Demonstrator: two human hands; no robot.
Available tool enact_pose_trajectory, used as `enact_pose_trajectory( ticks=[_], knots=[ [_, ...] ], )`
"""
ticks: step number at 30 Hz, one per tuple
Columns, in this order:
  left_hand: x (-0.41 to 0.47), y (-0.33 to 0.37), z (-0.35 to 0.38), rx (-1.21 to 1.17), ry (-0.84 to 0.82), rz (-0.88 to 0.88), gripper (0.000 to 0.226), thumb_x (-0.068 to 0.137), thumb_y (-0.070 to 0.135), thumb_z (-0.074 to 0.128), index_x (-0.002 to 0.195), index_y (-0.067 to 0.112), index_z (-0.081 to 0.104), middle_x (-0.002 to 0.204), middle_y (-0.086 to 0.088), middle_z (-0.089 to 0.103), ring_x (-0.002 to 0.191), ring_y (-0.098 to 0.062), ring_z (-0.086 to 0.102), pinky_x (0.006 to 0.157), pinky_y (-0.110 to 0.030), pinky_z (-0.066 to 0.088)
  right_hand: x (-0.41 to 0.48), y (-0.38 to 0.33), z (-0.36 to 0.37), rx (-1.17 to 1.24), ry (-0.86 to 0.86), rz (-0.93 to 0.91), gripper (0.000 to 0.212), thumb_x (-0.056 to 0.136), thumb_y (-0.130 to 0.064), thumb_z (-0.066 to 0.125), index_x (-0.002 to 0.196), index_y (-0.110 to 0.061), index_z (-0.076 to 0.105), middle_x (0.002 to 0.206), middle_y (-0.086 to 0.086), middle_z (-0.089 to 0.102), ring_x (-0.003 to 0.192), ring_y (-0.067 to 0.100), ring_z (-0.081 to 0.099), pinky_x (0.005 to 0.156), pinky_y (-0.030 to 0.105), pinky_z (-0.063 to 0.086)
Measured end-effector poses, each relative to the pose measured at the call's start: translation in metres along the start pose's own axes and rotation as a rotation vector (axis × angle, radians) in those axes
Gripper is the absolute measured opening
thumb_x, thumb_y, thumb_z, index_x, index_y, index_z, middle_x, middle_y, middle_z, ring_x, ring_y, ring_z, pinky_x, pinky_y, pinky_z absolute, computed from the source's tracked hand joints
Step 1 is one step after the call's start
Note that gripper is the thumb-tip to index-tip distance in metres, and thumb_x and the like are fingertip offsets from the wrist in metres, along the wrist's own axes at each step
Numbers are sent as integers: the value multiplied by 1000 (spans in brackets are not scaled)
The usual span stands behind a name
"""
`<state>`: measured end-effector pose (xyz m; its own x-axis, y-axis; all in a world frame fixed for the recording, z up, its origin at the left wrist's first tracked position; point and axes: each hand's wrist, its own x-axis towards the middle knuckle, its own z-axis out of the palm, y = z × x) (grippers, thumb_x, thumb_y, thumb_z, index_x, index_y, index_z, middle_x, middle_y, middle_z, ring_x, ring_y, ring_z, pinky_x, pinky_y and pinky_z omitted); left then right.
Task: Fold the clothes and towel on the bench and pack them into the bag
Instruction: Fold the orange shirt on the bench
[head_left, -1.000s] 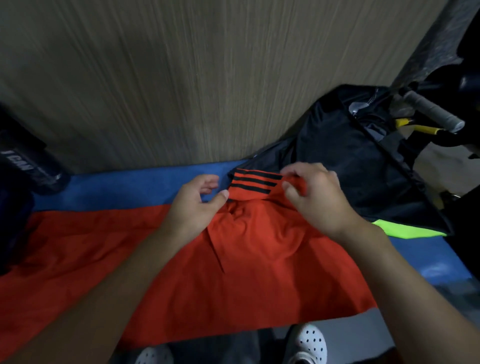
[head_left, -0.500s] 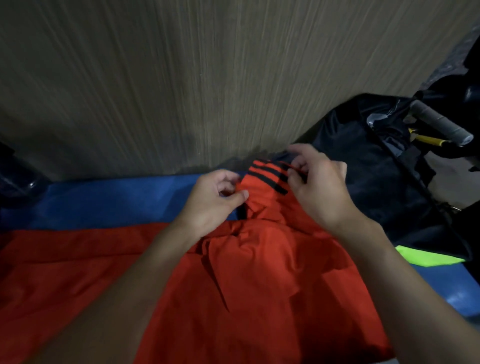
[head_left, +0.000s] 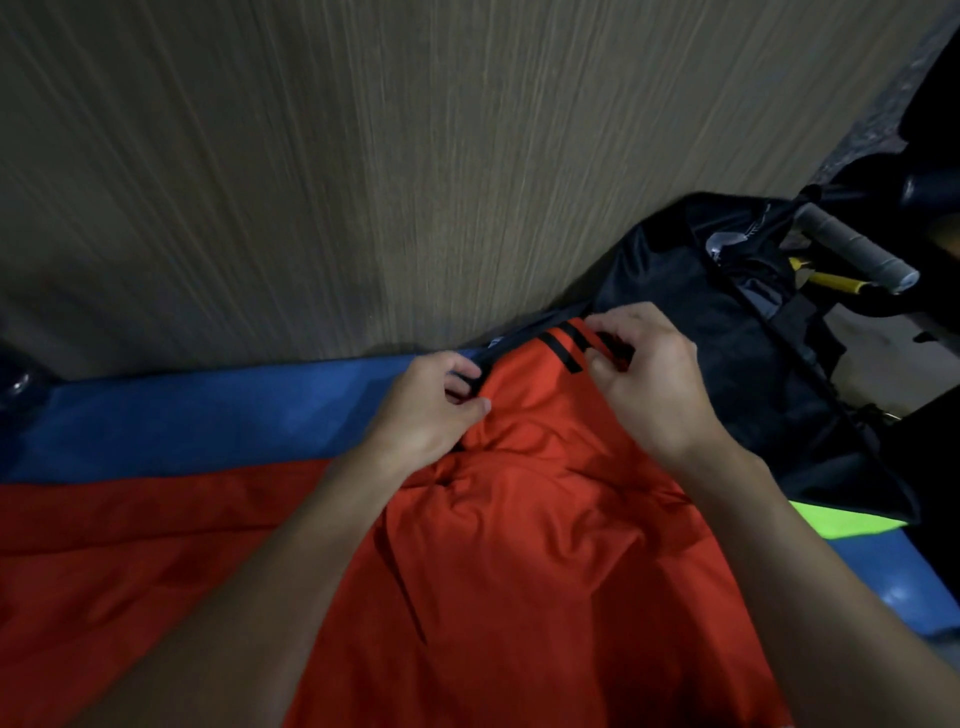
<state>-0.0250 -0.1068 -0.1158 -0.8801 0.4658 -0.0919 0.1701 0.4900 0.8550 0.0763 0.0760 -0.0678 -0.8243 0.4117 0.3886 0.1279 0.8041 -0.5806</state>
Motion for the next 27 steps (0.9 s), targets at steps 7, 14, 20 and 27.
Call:
enact_pose_trajectory(
  ticks=[7,14,20,27],
  knots=[
    [0,-4,-21,38,-179,-44,25,85,16,77,109,15,71,91,1,75,87,-14,72,96,-37,54,-2,2,-6,-25,-147,-17,59,84,-3,66,140,-15,51,125,-17,39,103,-11,36,114,47,27],
    [14,-10,-24,-31,219,189,30,84,1,73,84,30,64,76,9,66,68,-6,62,71,-25,50,0,7,-3,-101,-115,-68,68,80,2,60,144,-17,44,137,-8,37,120,6,41,104,36,28],
    [-3,-26,-21,160,182,336,34,86,0,69,116,16,66,104,2,58,89,-6,54,83,-9,41,-10,9,-7,-311,-89,-153,56,83,-13,65,136,-27,53,137,-6,41,119,19,38,95,36,24],
    [-53,-18,-43,127,-154,392,34,84,4,67,93,37,67,91,12,67,82,0,60,66,-7,38,-64,-23,-8,1,-386,-406,17,73,-40,73,88,-33,70,98,-17,62,93,10,54,80,37,34]
  ],
)
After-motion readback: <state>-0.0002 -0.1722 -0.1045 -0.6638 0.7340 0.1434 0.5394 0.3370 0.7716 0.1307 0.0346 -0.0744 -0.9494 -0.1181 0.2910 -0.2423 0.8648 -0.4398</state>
